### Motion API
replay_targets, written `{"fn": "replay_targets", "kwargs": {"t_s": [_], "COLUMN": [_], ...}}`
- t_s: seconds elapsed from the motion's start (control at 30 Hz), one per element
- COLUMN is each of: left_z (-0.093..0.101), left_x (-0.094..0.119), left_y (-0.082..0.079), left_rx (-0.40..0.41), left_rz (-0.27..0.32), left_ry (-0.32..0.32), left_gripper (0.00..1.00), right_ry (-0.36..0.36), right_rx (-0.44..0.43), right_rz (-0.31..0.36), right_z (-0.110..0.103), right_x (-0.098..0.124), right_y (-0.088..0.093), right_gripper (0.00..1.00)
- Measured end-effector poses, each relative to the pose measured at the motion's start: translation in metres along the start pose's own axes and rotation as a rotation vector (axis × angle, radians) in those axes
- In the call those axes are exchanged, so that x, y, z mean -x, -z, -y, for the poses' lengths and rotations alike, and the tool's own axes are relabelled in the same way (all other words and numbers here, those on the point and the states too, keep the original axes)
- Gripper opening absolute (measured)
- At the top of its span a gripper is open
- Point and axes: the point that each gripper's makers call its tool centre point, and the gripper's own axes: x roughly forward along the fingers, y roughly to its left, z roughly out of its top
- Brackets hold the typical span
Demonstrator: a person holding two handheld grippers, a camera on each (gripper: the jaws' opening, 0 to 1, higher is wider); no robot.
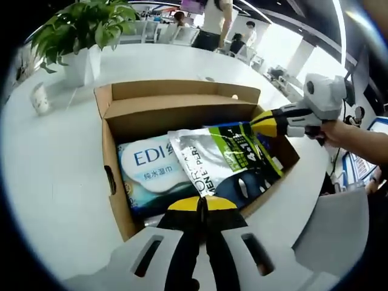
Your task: Operate the shoe box by opening the lid, removing the specified soft item, and placing it in the target area until the item is outside and the box remains undamaged.
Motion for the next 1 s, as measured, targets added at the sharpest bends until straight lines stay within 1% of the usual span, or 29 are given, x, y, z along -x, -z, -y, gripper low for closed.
{"fn": "replay_targets", "kwargs": {"t_s": [0.23,0.47,0.67,0.93,1.0], "left_z": [0.000,0.001,0.003,0.007,0.008], "left_x": [0.001,0.005,0.010,0.017,0.020], "left_y": [-0.001,-0.003,-0.008,-0.015,-0.019], "left_rx": [0.004,0.009,0.006,0.004,0.005], "left_rz": [0.006,0.018,0.031,0.054,0.063], "left_ry": [-0.002,-0.004,-0.005,-0.003,-0.002], "left_gripper": [0.00,0.00,0.00,0.00,0.00], "right_ry": [-0.009,-0.016,-0.019,-0.016,-0.014], "right_rx": [0.013,0.005,-0.004,-0.009,-0.005], "right_rz": [0.010,0.039,0.061,0.110,0.124], "right_z": [-0.005,-0.006,-0.005,-0.005,-0.005], "right_x": [0.002,0.011,0.018,0.029,0.032], "right_y": [-0.003,-0.011,-0.018,-0.035,-0.041], "right_gripper": [0.00,0.00,0.00,0.00,0.00]}}
